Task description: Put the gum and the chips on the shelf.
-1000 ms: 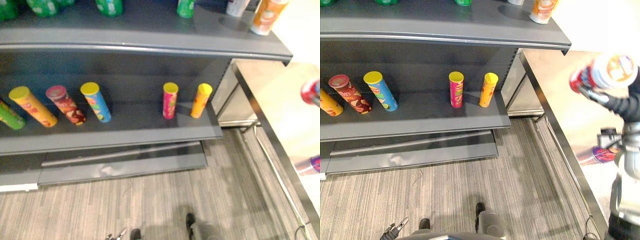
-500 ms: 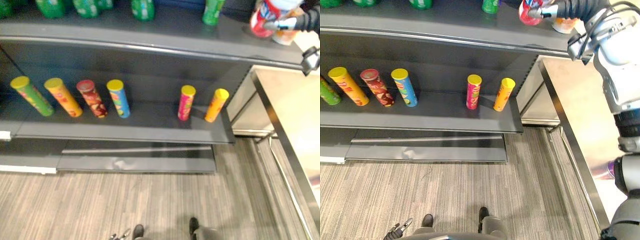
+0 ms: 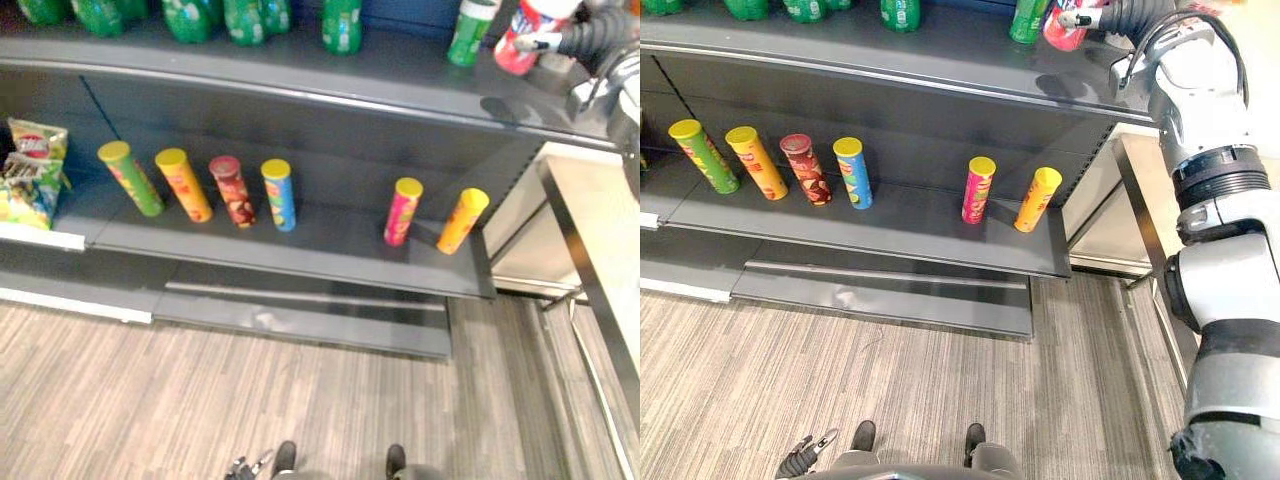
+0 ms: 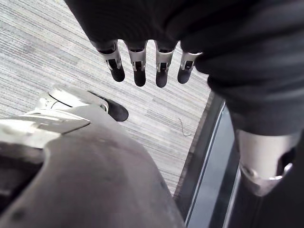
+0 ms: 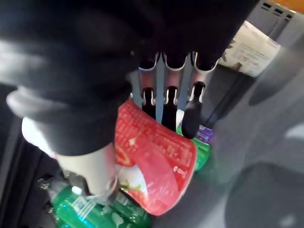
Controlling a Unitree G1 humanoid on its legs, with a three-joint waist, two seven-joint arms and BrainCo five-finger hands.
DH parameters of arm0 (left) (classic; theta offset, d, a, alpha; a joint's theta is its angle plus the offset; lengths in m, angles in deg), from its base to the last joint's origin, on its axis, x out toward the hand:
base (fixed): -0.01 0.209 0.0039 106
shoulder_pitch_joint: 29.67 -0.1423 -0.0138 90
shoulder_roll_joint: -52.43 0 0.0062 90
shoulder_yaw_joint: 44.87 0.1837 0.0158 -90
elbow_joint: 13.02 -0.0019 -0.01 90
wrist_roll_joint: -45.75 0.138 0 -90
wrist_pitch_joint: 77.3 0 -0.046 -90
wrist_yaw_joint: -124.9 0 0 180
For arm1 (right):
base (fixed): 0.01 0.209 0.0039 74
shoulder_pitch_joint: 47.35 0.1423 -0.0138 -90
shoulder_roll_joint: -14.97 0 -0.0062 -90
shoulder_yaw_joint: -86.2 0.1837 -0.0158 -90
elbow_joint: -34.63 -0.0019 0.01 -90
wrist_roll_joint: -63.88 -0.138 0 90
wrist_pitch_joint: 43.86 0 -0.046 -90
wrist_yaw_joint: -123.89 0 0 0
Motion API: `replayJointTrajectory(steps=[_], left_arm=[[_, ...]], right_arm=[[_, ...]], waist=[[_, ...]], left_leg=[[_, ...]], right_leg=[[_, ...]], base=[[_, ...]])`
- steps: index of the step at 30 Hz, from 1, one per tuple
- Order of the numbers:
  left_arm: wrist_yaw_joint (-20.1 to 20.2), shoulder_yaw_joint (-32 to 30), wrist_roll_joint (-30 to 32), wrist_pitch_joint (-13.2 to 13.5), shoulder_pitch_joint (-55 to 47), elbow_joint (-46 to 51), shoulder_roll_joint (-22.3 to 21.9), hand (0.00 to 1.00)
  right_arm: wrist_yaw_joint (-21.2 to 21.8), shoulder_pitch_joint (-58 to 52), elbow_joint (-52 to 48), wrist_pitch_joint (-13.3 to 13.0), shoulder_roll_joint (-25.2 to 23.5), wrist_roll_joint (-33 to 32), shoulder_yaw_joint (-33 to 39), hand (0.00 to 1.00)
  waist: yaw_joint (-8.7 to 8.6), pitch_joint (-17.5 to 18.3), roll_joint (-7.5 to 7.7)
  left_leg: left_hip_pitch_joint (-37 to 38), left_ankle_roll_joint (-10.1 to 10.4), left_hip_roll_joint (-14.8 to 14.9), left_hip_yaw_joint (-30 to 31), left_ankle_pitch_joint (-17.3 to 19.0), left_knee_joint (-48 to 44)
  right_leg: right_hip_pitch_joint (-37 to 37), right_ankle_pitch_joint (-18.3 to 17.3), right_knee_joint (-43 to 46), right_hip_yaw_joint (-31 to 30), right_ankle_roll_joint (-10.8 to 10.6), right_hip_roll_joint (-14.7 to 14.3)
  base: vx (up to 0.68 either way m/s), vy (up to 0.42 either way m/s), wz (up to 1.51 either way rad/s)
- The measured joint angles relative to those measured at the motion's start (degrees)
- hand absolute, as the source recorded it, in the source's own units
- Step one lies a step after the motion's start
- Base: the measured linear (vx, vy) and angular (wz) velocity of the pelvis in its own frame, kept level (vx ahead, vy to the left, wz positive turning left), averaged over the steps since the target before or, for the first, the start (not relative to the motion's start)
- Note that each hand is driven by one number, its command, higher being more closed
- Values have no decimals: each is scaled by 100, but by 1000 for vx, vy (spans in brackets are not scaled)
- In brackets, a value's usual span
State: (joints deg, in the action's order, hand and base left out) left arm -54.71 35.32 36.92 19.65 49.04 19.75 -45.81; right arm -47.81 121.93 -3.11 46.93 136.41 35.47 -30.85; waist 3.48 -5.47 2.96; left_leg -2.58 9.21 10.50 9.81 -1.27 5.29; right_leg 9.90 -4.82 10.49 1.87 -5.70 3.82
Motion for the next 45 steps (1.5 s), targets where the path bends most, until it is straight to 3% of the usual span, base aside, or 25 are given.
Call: replayJointTrajectory(steps=[8,22,23,34,45], left_arm=[[-2,112,0,0,59,-7,-19,0],[-9,285,10,2,279,-54,29,0],[-9,285,11,2,279,-56,29,0],[-10,280,18,0,322,-118,49,0],[-6,215,12,0,299,-111,120,0]], right_arm=[[64,205,506,151,-364,579,221,100],[53,543,776,135,-736,1420,436,100],[52,548,776,132,-748,1452,445,0],[73,566,779,33,-843,1711,425,0],[243,572,540,95,-408,1190,277,0]], waist=[[55,-66,-93],[146,-336,-79],[146,-337,-79],[135,-402,-50],[77,-484,98]], left_leg=[[-51,11,20,69,-16,-1],[-76,26,24,185,-36,-1],[-77,26,24,187,-36,-1],[-90,27,30,210,-52,-1],[-20,28,31,130,-51,5]], right_leg=[[0,-1,-17,86,-1,-6],[-12,-6,17,157,-3,-3],[-12,-6,17,159,-3,-3],[-10,-14,47,190,1,-1],[-11,-8,39,95,4,-14]], base=[[3,-4,4],[-5,-3,2],[0,0,0],[-1,-2,1],[0,-3,-4]])
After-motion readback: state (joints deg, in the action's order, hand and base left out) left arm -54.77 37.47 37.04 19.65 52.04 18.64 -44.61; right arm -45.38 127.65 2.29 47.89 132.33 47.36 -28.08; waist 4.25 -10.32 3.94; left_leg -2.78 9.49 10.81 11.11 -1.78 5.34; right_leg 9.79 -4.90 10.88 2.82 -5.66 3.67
